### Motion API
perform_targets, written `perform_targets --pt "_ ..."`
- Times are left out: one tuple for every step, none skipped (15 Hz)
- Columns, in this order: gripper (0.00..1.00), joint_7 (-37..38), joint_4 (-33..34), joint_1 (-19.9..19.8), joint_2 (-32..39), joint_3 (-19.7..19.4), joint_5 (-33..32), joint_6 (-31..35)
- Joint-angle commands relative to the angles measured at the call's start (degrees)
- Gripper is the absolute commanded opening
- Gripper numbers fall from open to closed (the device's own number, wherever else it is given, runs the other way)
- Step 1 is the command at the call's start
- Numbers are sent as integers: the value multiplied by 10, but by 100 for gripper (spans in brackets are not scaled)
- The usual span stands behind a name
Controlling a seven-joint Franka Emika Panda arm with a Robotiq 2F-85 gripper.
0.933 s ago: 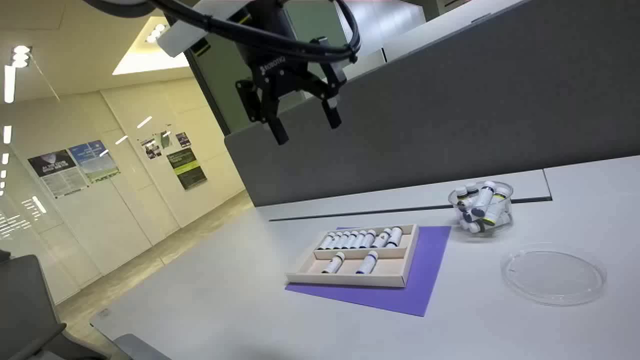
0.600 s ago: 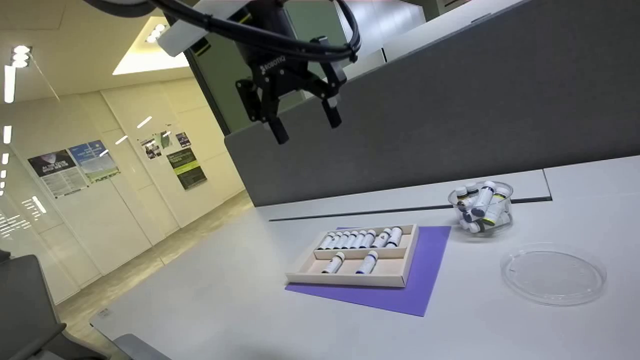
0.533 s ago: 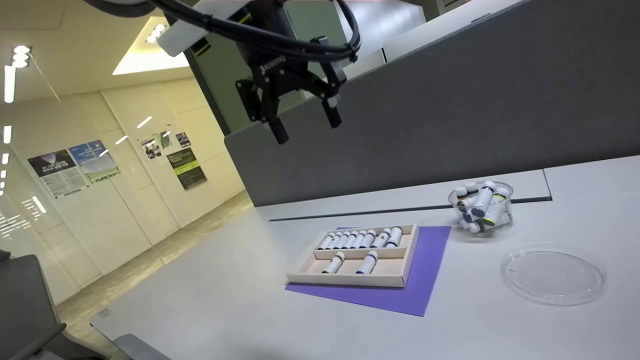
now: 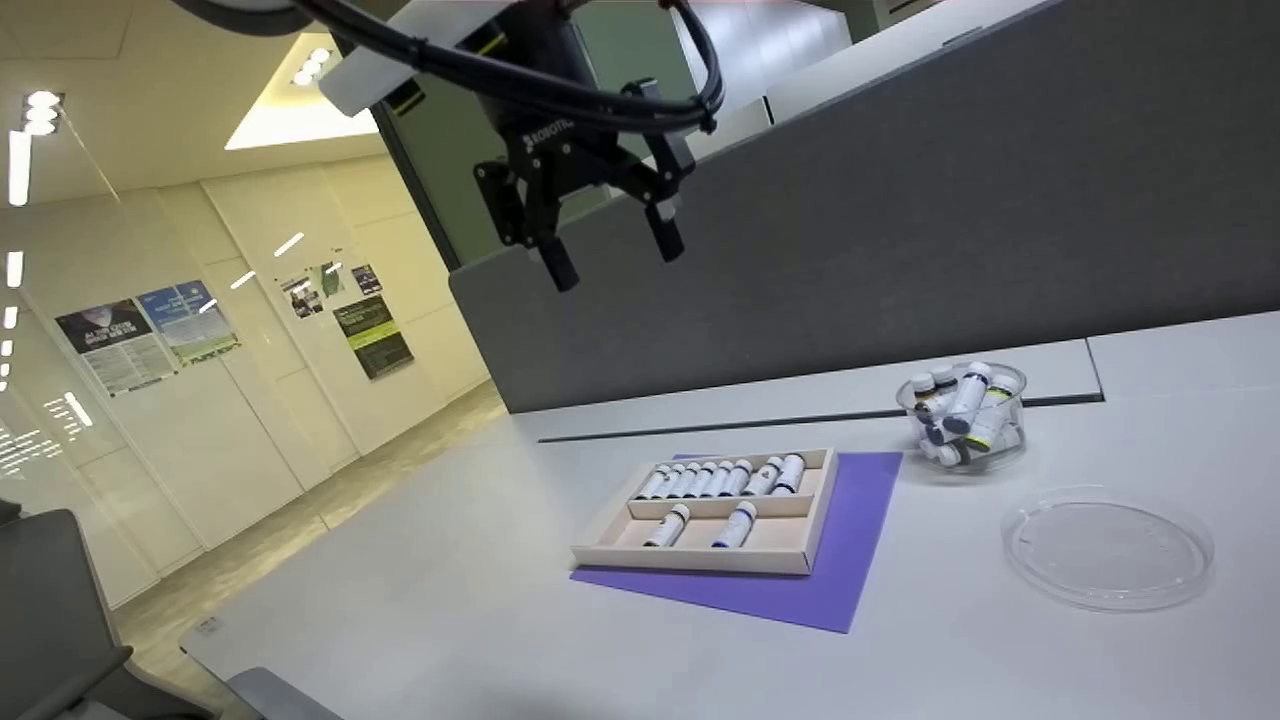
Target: Take a bottle from the clear bowl and put it on the bottom compartment of the box
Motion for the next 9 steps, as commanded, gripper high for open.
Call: perform_targets --pt "100 -40 80 -7 90 -15 52 -37" --pt "100 -54 105 -11 121 -20 67 -41" --pt "100 -70 136 -18 160 -24 81 -49" --pt "100 -80 164 -29 192 -24 91 -51" --pt "100 -79 192 -41 224 -20 88 -50" --pt "100 -73 226 -55 259 -15 78 -59" --pt "100 -63 257 -68 289 -10 75 -62" --pt "100 -53 288 -79 317 -6 65 -59" --pt "100 -49 319 -89 345 -2 59 -60"
